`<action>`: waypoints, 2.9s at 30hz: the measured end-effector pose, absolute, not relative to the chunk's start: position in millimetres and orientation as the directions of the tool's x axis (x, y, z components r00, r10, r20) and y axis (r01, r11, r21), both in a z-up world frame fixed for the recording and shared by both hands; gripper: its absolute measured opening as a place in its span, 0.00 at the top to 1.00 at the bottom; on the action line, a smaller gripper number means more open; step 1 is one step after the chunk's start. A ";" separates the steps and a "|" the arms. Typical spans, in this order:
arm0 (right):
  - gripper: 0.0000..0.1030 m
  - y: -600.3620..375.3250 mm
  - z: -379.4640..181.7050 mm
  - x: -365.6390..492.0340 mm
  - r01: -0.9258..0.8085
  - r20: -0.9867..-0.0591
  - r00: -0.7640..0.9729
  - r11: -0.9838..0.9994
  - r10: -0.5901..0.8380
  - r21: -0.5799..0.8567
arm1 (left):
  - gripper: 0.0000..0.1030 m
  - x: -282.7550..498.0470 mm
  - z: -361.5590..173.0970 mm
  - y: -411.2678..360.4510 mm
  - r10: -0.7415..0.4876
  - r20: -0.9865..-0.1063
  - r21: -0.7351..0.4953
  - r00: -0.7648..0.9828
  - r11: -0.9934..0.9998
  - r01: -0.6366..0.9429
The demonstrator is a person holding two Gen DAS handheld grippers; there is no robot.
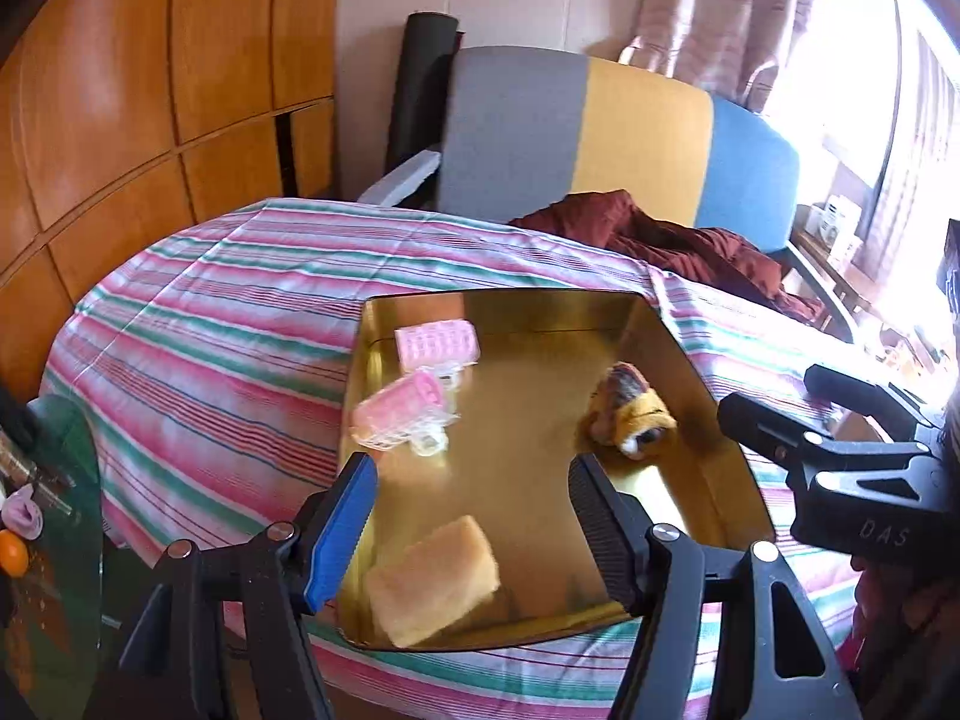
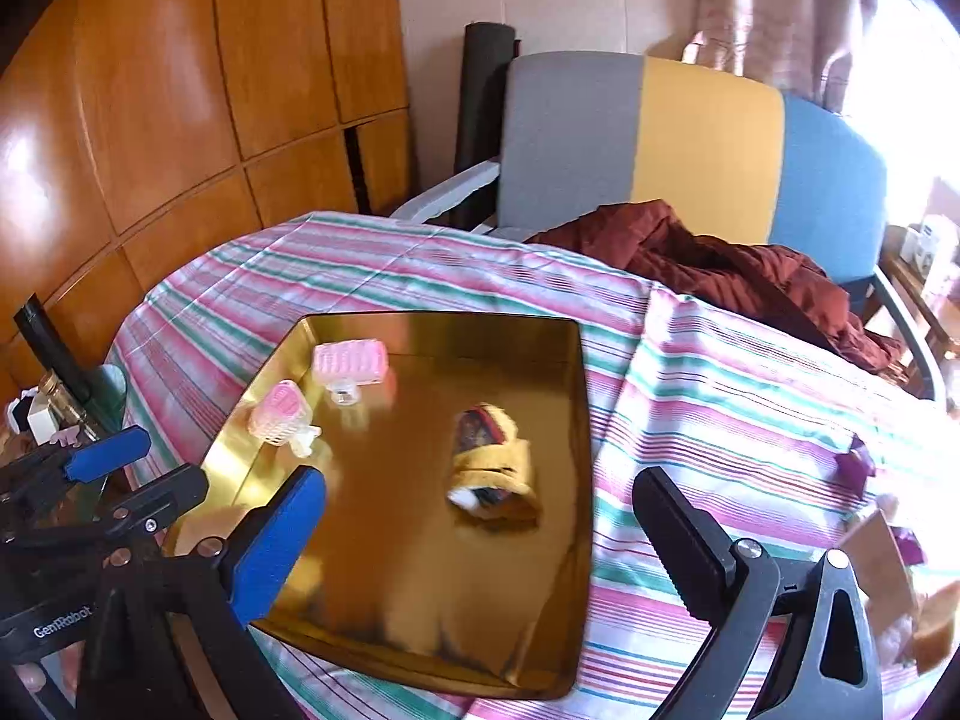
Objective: Organize objects
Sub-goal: 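Carry the pink rollers to the gold tray and release them, then grasp the green box with the left tool while the right tool grasps the beige medicine box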
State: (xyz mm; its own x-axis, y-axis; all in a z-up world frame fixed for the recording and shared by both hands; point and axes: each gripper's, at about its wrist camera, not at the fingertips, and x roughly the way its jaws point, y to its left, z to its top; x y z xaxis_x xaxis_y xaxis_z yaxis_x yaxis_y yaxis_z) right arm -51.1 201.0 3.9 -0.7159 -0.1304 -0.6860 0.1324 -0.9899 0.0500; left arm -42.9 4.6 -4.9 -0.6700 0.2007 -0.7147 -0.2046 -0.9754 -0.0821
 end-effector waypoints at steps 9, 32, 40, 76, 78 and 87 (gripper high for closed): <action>0.00 264.1 1.6 -32.8 -0.002 -0.691 -0.722 -0.999 -0.030 0.046 | 0.35 -38.6 -10.0 37.9 0.284 -0.740 -0.116 -0.610 -0.947 -0.300; 0.00 544.4 -2.2 36.1 -0.613 -0.656 -0.642 -0.780 0.397 0.128 | 0.35 -20.0 -18.9 192.8 0.467 -0.792 -0.139 -0.393 -0.765 -0.629; 0.00 552.7 -5.2 36.8 -0.595 -0.660 -0.676 -0.771 0.328 0.227 | 0.35 -26.6 -46.3 267.9 0.537 -0.829 -0.325 -0.156 -0.690 -0.647; 0.00 514.9 -38.6 -13.6 -0.366 -0.802 -0.590 -0.917 0.093 0.162 | 0.28 -37.8 -68.9 319.4 0.595 -0.798 -0.332 -0.101 -0.572 -0.750; 0.00 511.8 -41.2 -25.3 -0.308 -0.823 -0.565 -0.941 0.063 0.140 | 0.28 -30.7 -62.0 309.3 0.603 -0.791 -0.328 -0.107 -0.565 -0.757; 0.14 512.0 -78.0 -69.4 -0.122 -0.927 -0.369 -0.986 -0.060 0.112 | 0.28 -14.2 -45.1 271.5 0.632 -0.765 -0.345 -0.120 -0.561 -0.752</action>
